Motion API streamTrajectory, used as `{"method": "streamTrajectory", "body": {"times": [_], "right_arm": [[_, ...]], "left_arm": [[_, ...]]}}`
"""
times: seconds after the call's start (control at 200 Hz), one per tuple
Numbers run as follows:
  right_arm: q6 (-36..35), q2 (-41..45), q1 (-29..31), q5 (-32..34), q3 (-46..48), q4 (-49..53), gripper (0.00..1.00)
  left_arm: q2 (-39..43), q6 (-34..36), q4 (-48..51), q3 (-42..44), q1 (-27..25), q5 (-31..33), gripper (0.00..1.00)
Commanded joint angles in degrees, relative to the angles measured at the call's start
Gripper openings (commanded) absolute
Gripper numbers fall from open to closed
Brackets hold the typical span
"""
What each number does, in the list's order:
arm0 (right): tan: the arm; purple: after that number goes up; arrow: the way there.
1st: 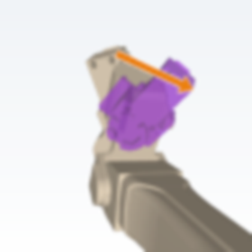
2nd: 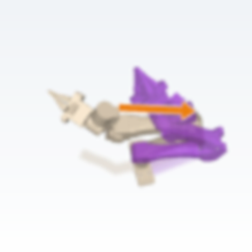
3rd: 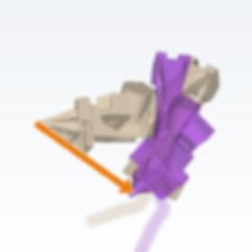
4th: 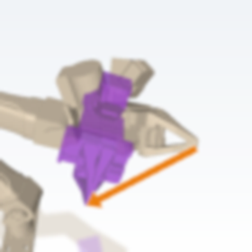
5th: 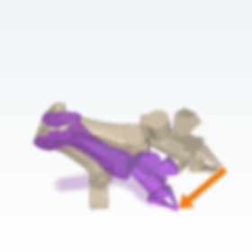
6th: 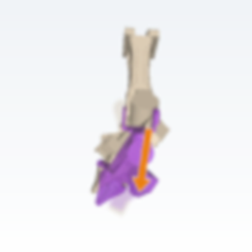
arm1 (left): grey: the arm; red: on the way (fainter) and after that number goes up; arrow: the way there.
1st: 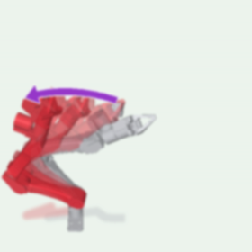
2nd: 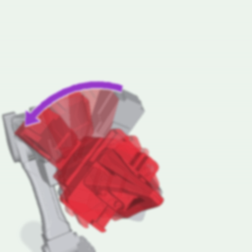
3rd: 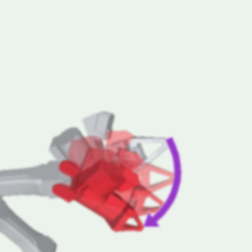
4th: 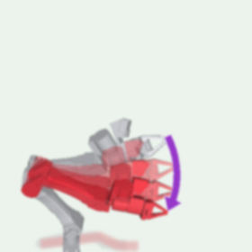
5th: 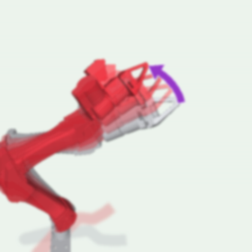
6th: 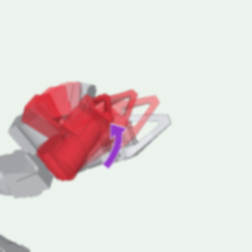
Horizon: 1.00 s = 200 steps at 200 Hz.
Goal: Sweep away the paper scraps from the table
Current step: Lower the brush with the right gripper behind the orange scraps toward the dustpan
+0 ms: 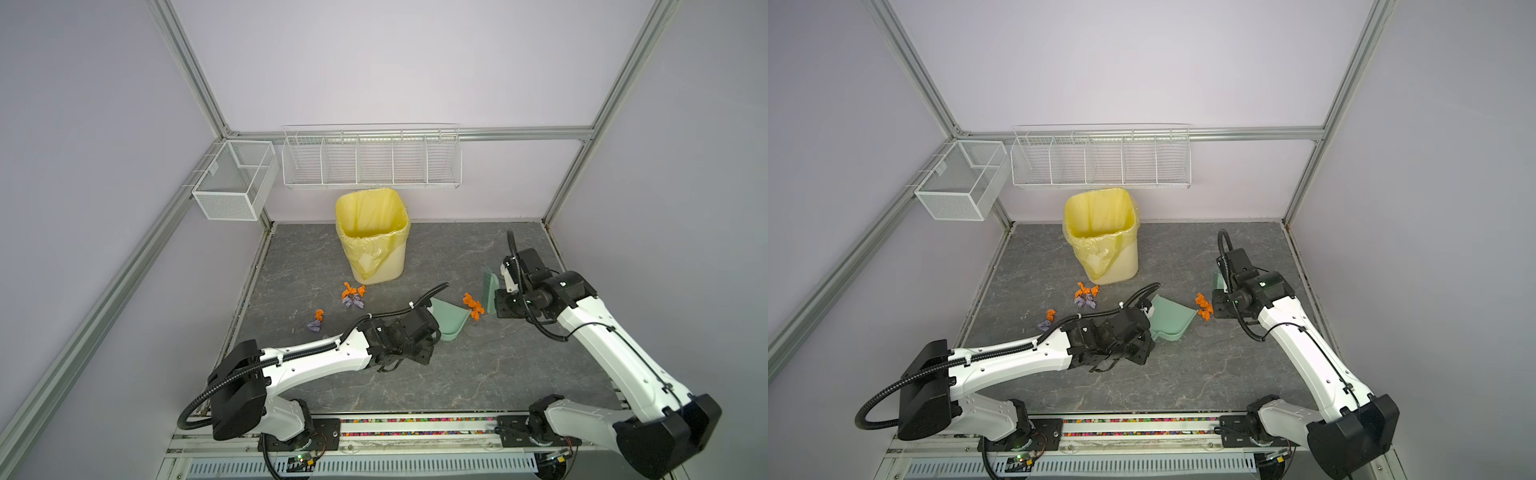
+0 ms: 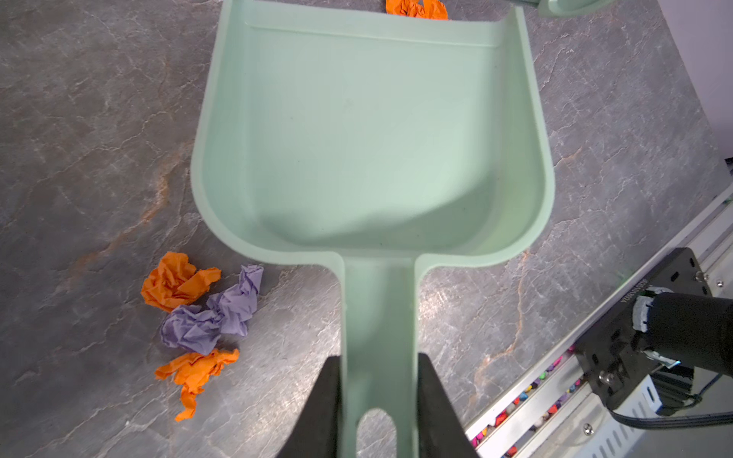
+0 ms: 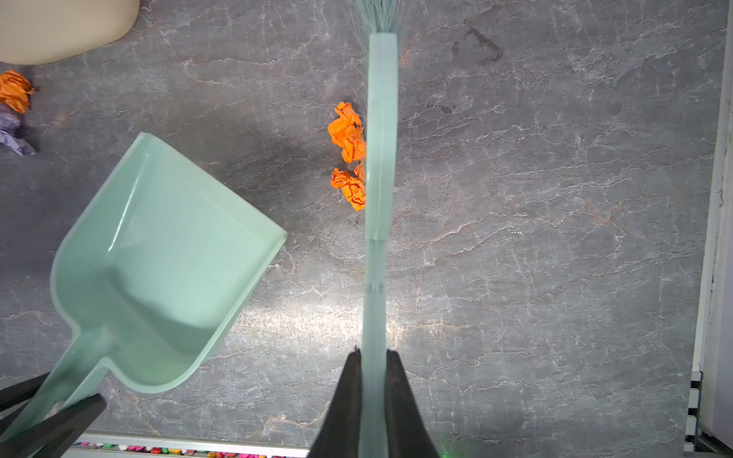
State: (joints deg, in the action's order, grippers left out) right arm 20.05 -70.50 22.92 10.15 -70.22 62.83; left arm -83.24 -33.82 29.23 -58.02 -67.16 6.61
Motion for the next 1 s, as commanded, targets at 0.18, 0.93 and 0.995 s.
{"method": "streamTrajectory", "body": {"times": [0.18,0.93,0.995], "right_arm": [[-2.3,-5.7,-0.5,4.2,-5.2,2.0,0.09],[-8.5,-18.5,-1.0,10.6,-12.4,4.4,0.07],[-8.6,-20.3,-1.1,10.6,-13.9,5.2,0.07]], "left_arm": [[-3.7,1.5,-1.3,-1.9,-0.5,-1.0,0.00],[-12.3,3.0,1.0,-6.6,-1.8,-2.2,0.00],[-12.8,2.9,0.9,-6.7,-1.9,-2.5,0.00]]}}
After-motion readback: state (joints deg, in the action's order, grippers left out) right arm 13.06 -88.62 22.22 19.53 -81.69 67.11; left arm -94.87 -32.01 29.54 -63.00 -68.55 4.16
